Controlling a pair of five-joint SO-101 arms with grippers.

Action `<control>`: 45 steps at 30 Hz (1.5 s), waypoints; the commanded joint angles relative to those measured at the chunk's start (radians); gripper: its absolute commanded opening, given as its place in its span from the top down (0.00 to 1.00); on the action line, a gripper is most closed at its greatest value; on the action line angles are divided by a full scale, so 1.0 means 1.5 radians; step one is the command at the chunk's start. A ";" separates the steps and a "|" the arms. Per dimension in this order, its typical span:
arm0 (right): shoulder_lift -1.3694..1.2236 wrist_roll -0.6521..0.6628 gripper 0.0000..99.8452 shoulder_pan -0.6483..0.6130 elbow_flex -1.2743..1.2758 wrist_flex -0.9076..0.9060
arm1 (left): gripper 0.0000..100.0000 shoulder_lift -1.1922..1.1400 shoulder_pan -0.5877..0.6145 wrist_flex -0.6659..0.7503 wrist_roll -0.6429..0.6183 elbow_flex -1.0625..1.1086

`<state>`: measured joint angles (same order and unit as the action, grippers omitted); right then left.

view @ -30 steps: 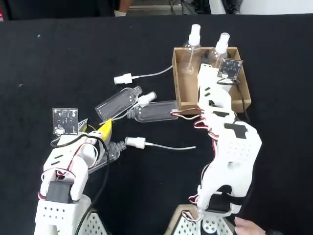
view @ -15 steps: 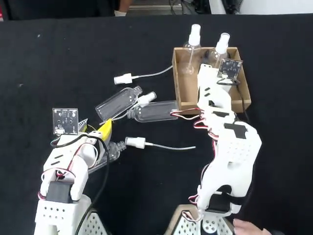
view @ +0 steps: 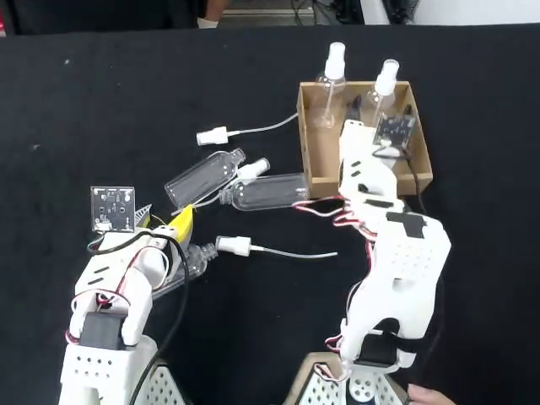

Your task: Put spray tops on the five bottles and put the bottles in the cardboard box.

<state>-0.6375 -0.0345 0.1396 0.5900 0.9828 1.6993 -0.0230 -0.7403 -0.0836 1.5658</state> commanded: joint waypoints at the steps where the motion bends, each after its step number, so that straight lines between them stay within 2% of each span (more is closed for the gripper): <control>1: 0.033 -0.007 0.71 0.009 0.011 0.039 | 0.77 0.007 0.001 0.014 0.001 -0.007; 8: 0.108 -0.036 0.71 0.005 0.044 0.015 | 0.76 0.007 0.001 0.014 0.001 -0.007; 13: 0.181 -0.036 0.71 0.001 0.037 -0.130 | 0.76 0.007 0.001 0.014 0.001 -0.007; 26: 0.351 -0.036 0.71 0.003 0.040 -0.402 | 0.76 0.007 0.001 0.014 0.001 -0.007; 45: 0.508 -0.037 0.73 0.014 0.036 -0.836 | 0.76 0.007 0.001 0.014 0.001 -0.007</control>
<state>0.0376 -0.0806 0.1396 0.6605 -0.1404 1.6993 -0.0230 -0.7403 -0.0836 1.5658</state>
